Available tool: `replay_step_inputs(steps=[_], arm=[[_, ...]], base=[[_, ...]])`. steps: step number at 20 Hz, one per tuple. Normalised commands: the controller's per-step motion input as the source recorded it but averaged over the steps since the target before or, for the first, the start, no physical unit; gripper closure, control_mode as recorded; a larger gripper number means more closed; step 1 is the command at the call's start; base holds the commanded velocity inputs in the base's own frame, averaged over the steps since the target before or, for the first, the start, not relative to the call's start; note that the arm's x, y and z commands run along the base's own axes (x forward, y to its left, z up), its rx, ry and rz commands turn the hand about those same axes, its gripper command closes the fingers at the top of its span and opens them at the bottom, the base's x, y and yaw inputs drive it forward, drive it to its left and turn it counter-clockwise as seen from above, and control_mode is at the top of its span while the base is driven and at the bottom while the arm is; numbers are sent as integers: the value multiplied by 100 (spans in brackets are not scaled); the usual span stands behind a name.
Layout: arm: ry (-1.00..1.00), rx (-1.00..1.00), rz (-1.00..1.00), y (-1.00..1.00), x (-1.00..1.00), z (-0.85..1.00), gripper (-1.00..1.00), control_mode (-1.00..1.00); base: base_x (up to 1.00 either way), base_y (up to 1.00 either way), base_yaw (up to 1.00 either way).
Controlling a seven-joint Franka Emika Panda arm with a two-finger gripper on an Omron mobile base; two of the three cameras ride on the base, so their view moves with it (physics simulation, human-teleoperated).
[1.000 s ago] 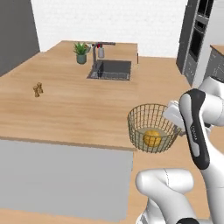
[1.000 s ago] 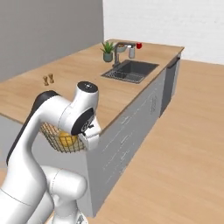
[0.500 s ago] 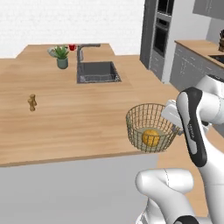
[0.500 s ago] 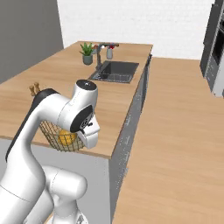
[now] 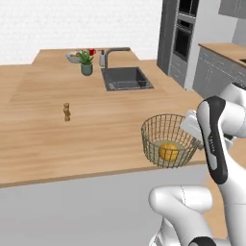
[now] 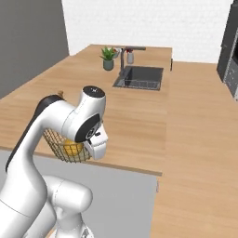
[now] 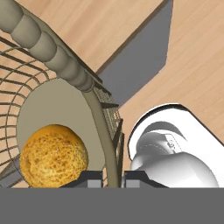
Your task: Open the cabinet, pick up the bread from the cabinet and place it in the basket. Then move the basket to the dining counter.
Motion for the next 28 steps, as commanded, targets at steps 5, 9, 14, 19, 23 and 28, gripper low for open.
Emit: replay_step_inputs(steps=[5,9,14,19,23,28], arm=[[0,0,0,0,0,0,100,100],[0,0,0,0,0,0,100,100],[0,0,0,0,0,0,100,100],[0,0,-5,0,11,-3,100,-100],[0,0,-4,3,48,-1,100,-100],[5,0,0,1,100,-22,100,-100]], base=[[24,30,9],[39,0,-3],[47,3,-12],[22,4,-9],[0,0,0],[0,0,0]])
